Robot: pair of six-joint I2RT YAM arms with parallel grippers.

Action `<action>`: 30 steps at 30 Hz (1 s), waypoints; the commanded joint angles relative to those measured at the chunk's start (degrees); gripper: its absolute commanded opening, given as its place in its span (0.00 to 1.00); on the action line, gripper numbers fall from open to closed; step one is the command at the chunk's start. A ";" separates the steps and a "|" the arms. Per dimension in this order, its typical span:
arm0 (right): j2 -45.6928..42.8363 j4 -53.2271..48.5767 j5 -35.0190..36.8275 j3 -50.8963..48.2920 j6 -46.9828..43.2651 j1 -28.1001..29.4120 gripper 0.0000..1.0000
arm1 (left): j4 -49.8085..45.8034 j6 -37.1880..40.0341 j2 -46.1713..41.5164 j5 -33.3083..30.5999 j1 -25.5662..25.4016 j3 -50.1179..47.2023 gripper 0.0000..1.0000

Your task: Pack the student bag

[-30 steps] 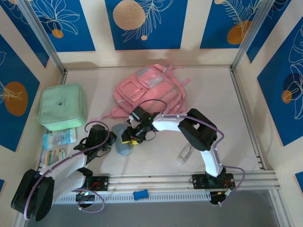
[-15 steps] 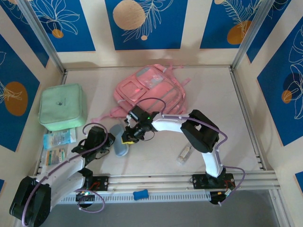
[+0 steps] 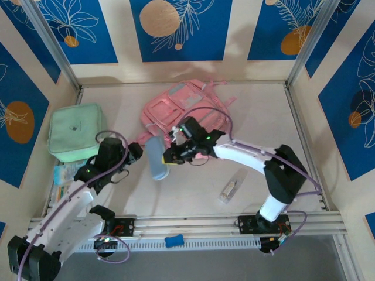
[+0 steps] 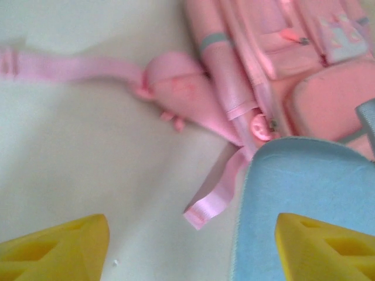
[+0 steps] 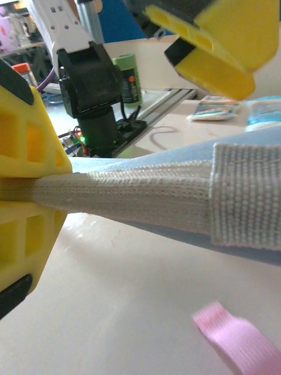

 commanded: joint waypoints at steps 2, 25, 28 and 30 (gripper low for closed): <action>-7.60 -7.48 0.28 -1.87 -5.40 -7.18 0.12 | -0.71 14.53 7.45 2.95 -0.14 8.61 0.77; -19.19 -16.65 -4.28 -10.57 -7.77 -47.73 0.11 | 5.40 56.40 65.50 -4.26 -22.54 52.79 0.82; -19.33 -16.85 -4.90 -10.83 -7.99 -49.17 0.11 | 5.06 57.92 70.18 -5.97 -22.55 56.57 0.83; -19.61 -16.87 -4.95 -11.25 -8.08 -49.64 0.11 | 5.28 58.69 72.31 -8.74 -22.51 58.33 0.82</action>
